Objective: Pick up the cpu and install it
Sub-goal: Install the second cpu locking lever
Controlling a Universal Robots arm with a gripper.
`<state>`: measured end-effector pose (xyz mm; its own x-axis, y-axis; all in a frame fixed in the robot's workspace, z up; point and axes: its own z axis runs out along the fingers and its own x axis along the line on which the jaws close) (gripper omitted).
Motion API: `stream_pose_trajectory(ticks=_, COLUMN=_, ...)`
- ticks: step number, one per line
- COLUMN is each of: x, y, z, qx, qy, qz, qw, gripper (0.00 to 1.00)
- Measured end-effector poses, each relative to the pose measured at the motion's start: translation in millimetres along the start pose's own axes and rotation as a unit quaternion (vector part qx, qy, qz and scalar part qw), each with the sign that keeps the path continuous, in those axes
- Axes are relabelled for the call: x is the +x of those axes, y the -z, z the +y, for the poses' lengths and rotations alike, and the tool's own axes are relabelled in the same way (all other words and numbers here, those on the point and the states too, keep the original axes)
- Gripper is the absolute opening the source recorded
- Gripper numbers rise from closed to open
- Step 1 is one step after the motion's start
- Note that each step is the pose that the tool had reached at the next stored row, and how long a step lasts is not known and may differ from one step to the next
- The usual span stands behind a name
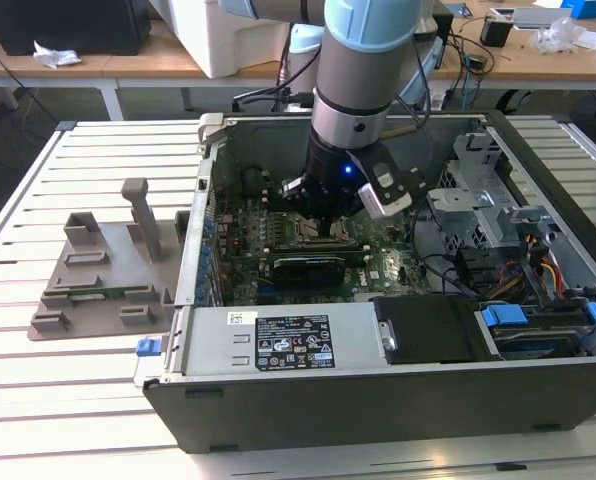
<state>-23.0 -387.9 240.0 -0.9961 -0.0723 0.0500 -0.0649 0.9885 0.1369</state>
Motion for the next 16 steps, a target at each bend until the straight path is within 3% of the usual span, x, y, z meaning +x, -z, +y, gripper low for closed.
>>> stream_pose_trajectory(ticks=2, x=5.1, y=-2.1, z=-2.4, qx=-0.0013, qy=0.0, qz=-0.0001, qw=1.0, gripper=0.11)
stream_pose_trajectory(ticks=7, x=7.7, y=-14.9, z=-3.7, qx=-0.0012, qy=0.001, qz=0.0001, qw=1.0, gripper=0.11)
stream_pose_trajectory(ticks=11, x=16.3, y=-23.8, z=-2.5, qx=-0.0011, qy=0.005, qz=0.0007, qw=1.0, gripper=0.11)
stream_pose_trajectory(ticks=16, x=18.9, y=-26.6, z=-0.9, qx=-0.0006, qy=0.011, qz=0.0015, qw=0.9999, gripper=0.11)
